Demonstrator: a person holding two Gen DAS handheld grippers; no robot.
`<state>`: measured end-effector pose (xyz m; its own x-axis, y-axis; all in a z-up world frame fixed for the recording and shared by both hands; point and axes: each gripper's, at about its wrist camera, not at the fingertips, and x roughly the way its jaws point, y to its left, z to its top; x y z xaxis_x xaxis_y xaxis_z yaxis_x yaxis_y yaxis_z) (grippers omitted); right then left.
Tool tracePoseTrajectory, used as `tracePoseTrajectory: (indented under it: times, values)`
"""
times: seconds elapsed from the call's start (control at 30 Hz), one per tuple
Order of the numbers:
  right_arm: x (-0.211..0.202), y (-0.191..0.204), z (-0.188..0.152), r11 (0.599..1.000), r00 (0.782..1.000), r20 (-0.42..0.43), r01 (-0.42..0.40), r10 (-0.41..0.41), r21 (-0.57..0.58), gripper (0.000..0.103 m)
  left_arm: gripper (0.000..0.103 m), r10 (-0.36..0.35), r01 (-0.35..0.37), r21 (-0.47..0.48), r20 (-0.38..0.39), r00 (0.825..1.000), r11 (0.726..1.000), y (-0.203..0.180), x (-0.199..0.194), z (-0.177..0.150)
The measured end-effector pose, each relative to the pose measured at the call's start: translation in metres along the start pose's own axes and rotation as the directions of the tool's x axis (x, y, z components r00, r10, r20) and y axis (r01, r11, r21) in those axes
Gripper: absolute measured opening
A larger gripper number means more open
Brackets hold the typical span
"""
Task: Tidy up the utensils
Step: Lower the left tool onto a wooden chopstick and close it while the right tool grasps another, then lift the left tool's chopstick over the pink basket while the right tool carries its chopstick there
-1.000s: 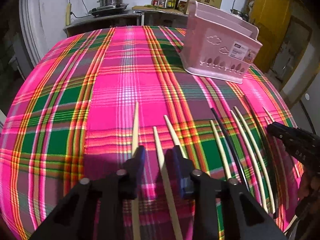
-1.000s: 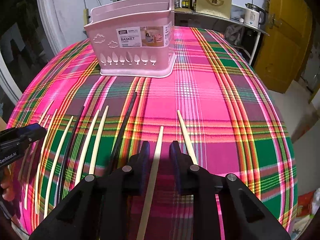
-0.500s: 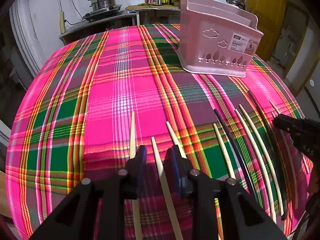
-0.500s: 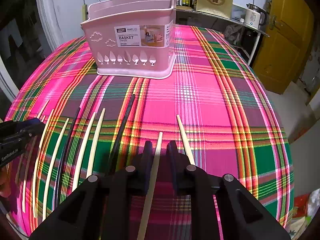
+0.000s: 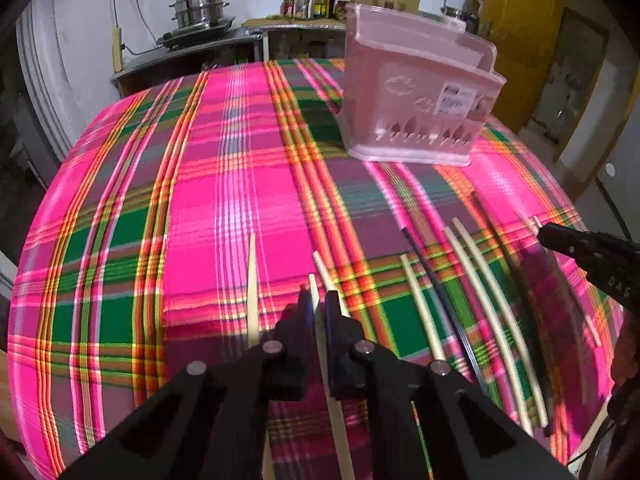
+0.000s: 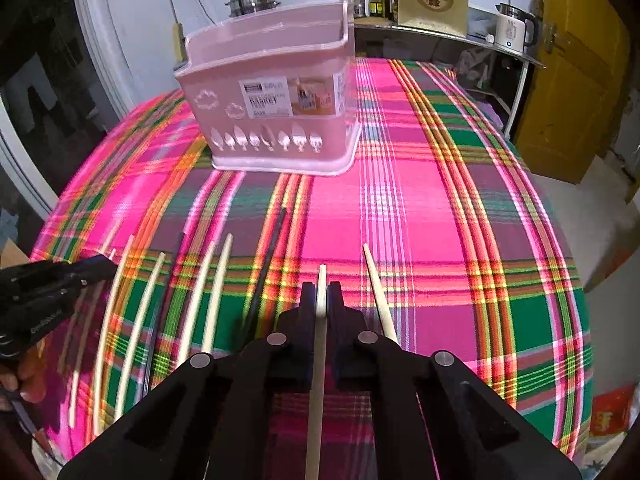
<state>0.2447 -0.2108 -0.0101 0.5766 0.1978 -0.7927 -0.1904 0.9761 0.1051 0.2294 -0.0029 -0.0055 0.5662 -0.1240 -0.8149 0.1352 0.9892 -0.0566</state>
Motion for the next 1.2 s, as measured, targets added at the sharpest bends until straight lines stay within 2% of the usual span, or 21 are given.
tracePoseTrajectory:
  times: [0.3,0.6,0.93,1.2]
  values:
    - [-0.045,0.01,0.019,0.998,0.993,0.102,-0.051,0.053,-0.022,0.005,0.006,-0.026,0.025,0.004,0.106,0.994,1.0,0.002,-0.05,0.02]
    - [-0.089,0.018,0.03,0.997,0.977,0.201,-0.061,0.067,-0.039,0.005,0.005,-0.057,0.055,0.014,0.219,0.974,0.998,0.005,-0.106,0.032]
    - [-0.118,0.025,0.029,0.995,0.963,0.258,-0.059,0.078,-0.08,0.005,0.005,-0.071,0.067,0.023,0.255,0.964,0.997,0.001,-0.127,0.033]
    - [-0.134,0.03,0.037,0.994,0.949,0.304,-0.057,0.084,-0.097,0.005,0.005,-0.106,0.095,0.05,0.298,0.949,0.994,-0.009,-0.146,0.049]
